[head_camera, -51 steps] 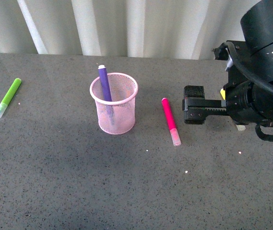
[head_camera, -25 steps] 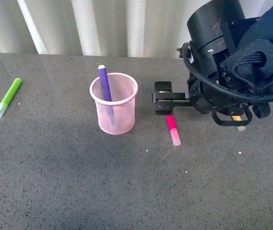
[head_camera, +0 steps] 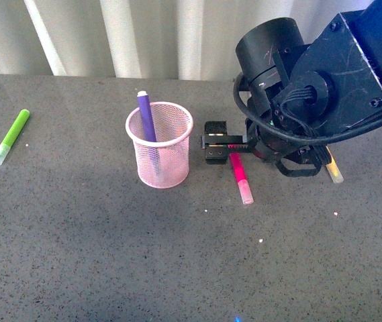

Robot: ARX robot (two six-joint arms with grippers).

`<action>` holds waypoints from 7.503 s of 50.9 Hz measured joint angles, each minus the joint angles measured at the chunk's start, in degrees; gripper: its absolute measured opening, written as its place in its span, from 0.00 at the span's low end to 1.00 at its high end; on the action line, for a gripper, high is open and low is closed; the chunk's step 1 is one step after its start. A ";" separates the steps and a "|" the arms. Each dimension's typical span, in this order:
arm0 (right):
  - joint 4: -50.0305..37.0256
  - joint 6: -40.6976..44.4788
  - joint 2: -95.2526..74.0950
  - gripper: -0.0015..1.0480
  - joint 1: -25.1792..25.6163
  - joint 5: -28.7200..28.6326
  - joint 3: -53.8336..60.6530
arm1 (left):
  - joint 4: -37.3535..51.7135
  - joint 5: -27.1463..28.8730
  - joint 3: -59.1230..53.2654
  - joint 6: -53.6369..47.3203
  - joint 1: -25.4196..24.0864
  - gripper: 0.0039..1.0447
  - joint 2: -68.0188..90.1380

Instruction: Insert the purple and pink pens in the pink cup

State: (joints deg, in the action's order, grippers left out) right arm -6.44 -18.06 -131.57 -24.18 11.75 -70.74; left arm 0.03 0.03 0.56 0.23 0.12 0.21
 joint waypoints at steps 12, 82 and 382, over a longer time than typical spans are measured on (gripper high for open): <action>1.11 -0.48 -2.21 0.93 -0.15 0.35 -2.16 | 0.00 -0.02 0.00 0.00 0.00 0.94 0.00; -39.85 10.95 9.84 0.11 -0.57 -2.25 12.22 | 0.00 0.00 0.00 0.00 0.00 0.94 0.00; 6.34 18.60 131.32 0.03 24.04 -11.65 69.44 | 0.00 0.00 0.00 0.00 0.00 0.94 -0.07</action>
State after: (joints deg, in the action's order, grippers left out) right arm -0.10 0.54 -0.25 -0.14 0.10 -1.30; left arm 0.03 0.03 0.56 0.23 0.12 0.14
